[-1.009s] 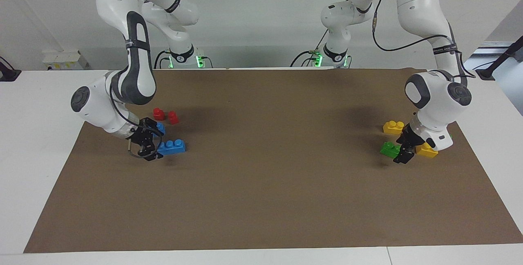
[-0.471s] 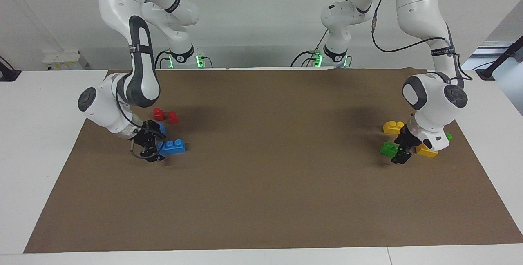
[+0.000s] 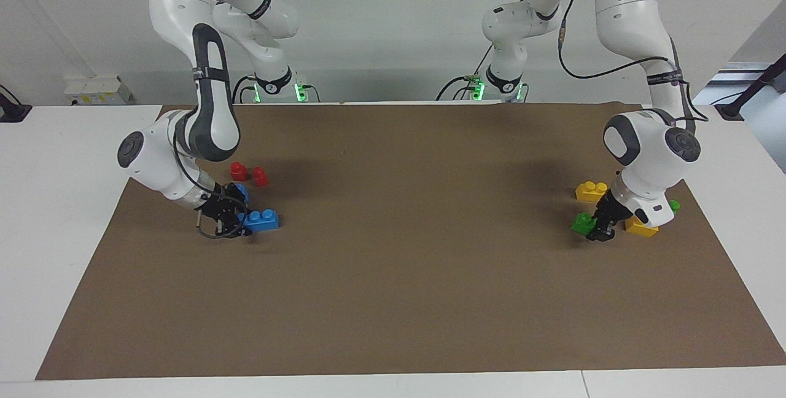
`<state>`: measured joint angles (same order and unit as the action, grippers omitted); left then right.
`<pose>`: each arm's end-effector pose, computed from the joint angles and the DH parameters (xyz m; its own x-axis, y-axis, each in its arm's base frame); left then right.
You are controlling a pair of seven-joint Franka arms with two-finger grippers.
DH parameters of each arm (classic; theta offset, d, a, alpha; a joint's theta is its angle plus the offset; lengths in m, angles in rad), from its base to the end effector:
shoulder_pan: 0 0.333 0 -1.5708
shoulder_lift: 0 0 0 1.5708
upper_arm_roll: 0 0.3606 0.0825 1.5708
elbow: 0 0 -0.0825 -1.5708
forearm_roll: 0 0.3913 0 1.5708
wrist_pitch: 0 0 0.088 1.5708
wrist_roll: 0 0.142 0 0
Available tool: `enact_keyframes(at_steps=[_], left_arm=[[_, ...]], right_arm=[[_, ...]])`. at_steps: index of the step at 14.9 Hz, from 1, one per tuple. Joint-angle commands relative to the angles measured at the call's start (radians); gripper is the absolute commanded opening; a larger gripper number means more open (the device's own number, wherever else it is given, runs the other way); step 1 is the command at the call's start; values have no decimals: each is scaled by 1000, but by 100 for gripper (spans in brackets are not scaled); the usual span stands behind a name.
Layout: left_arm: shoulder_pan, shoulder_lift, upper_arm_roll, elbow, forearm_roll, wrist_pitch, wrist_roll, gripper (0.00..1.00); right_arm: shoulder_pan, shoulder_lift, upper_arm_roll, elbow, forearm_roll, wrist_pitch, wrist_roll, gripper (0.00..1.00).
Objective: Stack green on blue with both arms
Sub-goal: 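Close the left gripper on green while the right gripper grasps blue, then carry the green brick with the left gripper while the right gripper carries blue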
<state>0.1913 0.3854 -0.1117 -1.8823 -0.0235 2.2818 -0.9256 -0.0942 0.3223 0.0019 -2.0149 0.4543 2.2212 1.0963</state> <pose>0.6528 0.0552 0.3090 0.5162 0.8556 -0.0386 0.8562 -0.5144 0.0484 0.6066 -0.0299 0.2901 0.0780 -0.9317 -0.3549 -0.9966 -0.0826 -0.0022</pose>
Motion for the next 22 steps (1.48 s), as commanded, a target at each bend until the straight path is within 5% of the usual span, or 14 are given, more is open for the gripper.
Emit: enact_keyframes(at_steps=[1, 5, 9, 18, 22], left_arm=[[-4, 0, 1, -9, 16, 21, -13, 0], [-6, 0, 1, -3, 16, 16, -12, 0], [-16, -10, 1, 26, 16, -25, -16, 0], [-84, -147, -3, 35, 16, -188, -194, 0], [-168, -218, -3, 31, 16, -269, -373, 0]], right_arm=[[-12, -6, 1, -11, 29, 9, -29, 16], [-12, -5, 3, 86, 30, -121, -23, 4], [43, -31, 12, 165, 69, -207, 94, 4], [373, -106, 12, 156, 69, -97, 499, 5], [494, -123, 12, 79, 69, 64, 634, 8]])
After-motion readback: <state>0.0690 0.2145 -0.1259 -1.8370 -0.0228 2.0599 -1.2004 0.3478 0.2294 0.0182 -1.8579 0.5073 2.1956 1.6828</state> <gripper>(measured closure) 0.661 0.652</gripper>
